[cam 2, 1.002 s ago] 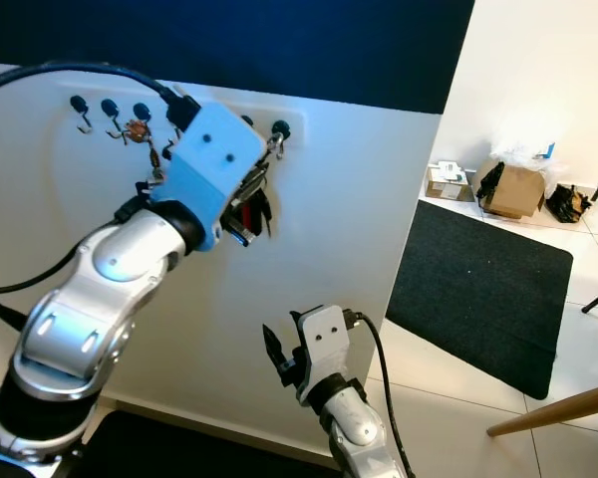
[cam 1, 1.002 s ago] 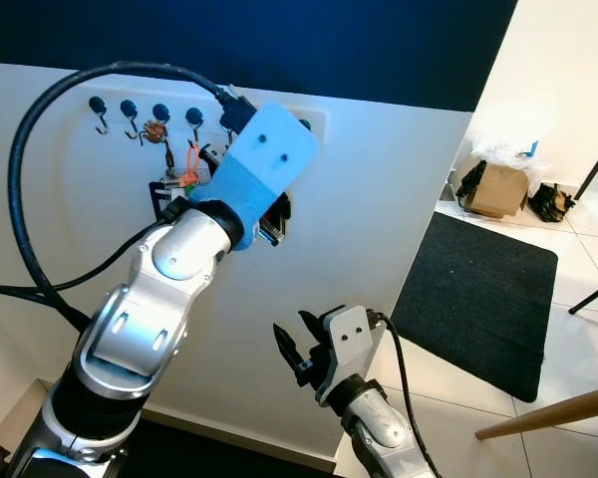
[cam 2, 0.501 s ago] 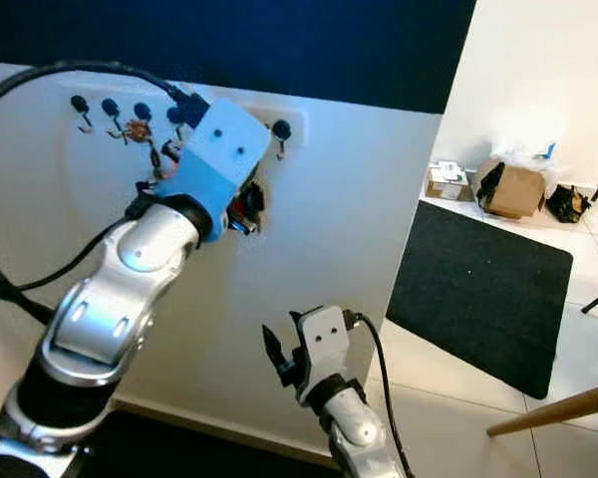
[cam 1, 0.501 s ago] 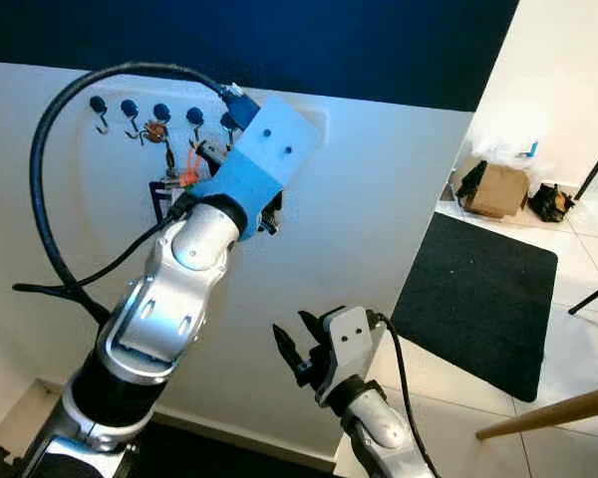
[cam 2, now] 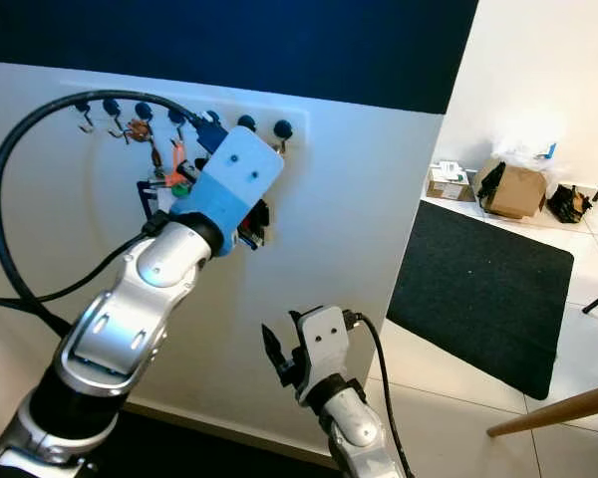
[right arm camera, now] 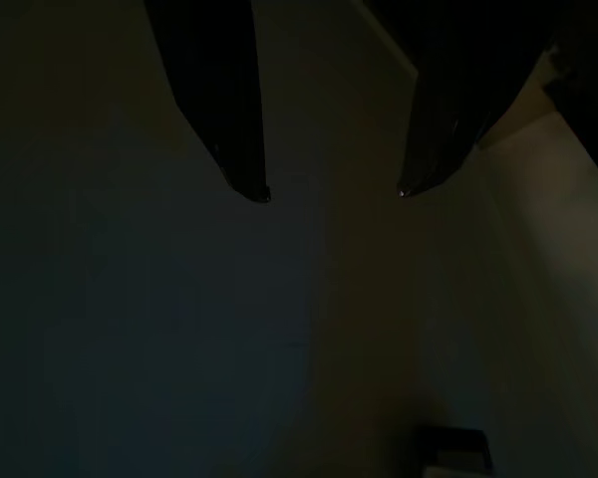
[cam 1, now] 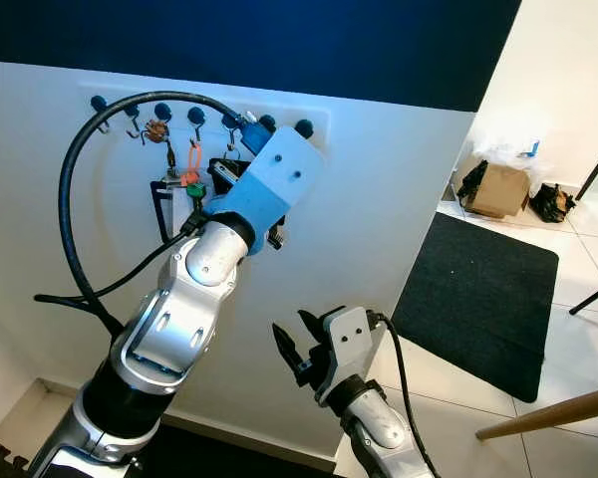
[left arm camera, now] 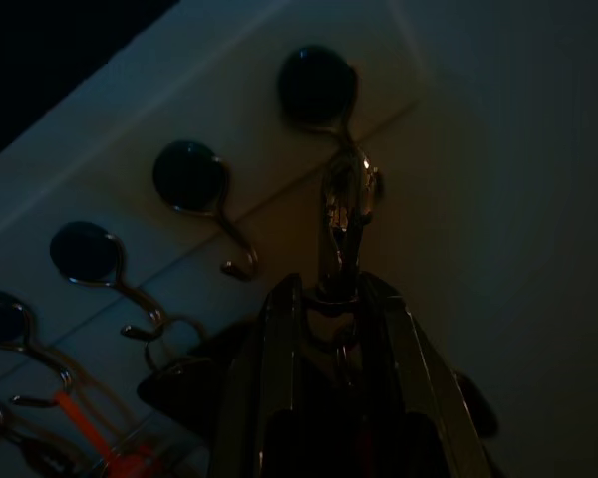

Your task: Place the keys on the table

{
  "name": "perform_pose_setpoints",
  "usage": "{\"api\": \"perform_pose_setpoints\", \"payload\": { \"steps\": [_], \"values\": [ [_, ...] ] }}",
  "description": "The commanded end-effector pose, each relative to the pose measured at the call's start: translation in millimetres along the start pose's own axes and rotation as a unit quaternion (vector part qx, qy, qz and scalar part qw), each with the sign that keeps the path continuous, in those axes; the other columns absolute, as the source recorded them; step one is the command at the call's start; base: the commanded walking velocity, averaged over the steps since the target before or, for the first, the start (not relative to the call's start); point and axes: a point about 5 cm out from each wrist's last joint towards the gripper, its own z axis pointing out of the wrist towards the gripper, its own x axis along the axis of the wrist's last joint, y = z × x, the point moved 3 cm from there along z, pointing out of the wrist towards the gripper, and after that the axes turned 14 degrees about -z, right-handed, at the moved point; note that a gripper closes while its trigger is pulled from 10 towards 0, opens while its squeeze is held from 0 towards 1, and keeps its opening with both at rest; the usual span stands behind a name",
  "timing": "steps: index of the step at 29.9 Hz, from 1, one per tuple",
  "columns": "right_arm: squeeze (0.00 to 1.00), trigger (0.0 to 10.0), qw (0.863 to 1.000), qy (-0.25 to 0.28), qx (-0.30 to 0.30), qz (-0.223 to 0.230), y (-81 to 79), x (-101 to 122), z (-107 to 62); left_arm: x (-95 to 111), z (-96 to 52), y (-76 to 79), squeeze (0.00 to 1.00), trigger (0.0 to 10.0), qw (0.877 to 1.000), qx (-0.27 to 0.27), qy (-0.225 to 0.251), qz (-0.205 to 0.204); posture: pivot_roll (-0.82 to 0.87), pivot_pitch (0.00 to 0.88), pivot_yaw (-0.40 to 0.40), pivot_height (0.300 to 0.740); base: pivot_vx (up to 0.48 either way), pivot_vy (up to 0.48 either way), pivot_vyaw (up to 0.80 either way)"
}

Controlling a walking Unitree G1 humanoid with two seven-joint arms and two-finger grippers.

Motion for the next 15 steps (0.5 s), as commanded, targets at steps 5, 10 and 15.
{"api": "perform_pose_setpoints", "payload": {
  "steps": [5,10,15],
  "values": [
    [0.0,10.0,1.0,-0.006,0.002,0.004,-1.6,-4.7,-1.3,6.5,1.3,10.0,0.0,10.0,1.0,-0.011,0.023,0.003,0.22,0.168,-0.012,0.74,0.0,0.0,0.0],
    [0.0,10.0,1.0,-0.011,-0.001,0.008,-1.1,-6.7,-1.8,1.6,-0.5,21.5,0.0,10.0,0.999,-0.027,0.02,0.019,0.22,0.172,-0.01,0.74,0.0,0.0,0.0],
    [0.0,10.0,1.0,-0.012,-0.003,0.009,-0.9,-7.4,-2.1,-7.2,-1.1,29.2,0.0,10.0,0.999,-0.035,0.011,0.029,0.22,0.174,-0.009,0.74,0.0,0.0,0.0]
  ]
}}
